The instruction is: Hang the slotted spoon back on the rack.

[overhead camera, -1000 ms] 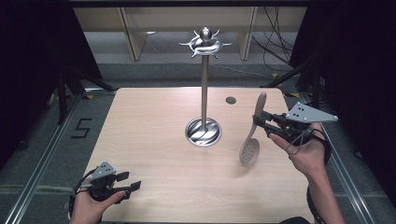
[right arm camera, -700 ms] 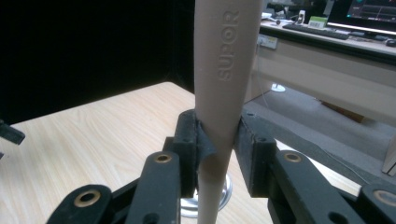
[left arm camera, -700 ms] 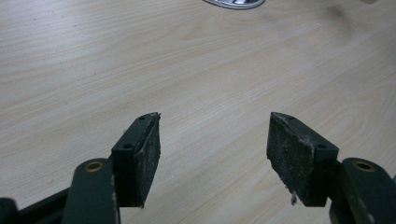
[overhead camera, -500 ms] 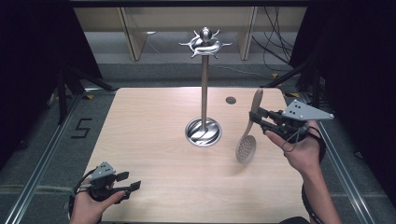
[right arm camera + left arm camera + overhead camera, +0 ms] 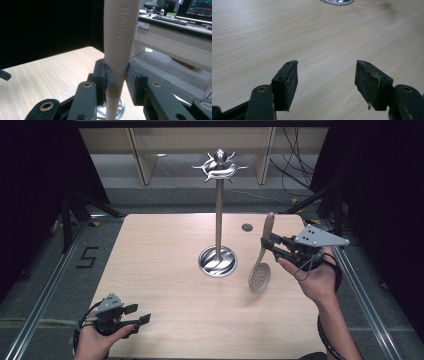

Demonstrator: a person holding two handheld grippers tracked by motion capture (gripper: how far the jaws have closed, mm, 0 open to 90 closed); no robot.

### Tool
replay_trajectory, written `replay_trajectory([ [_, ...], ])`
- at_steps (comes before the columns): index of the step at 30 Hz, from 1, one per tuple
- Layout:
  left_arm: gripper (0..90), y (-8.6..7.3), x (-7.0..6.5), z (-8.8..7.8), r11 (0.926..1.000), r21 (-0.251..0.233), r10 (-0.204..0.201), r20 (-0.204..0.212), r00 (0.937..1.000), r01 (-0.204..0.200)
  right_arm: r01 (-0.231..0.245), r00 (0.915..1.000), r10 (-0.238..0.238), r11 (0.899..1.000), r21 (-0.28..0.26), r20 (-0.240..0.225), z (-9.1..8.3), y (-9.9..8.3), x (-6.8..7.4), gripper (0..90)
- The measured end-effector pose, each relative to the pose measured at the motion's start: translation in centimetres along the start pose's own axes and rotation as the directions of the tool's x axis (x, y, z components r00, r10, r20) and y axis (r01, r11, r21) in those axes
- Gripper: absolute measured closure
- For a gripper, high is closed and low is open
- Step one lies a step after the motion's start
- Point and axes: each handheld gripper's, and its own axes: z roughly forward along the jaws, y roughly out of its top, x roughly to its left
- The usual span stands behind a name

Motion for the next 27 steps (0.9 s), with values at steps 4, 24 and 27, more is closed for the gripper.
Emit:
replay_trajectory([
  [4, 34.5, 0.0, 0.0, 0.0, 1.0, 0.0, 0.0, 0.0, 1.0, 0.0, 0.003, 1.0, -0.003, 1.0, -0.001, -0.001, 0.2, 0.1, 0.1, 71.7],
  [24, 34.5, 0.0, 0.0, -0.1, 0.9999, 0.009, -0.007, -0.003, 1.0, 0.007, -0.006, 0.9999, 0.006, 1.0, -0.016, 0.013, 1.5, 1.1, 0.4, 71.8],
  [27, 34.5, 0.0, 0.0, 0.0, 0.9999, 0.003, -0.011, 0.0, 0.9999, 0.011, -0.002, 0.9999, 0.003, 1.0, -0.015, 0.017, 1.7, 1.3, 0.5, 71.7],
])
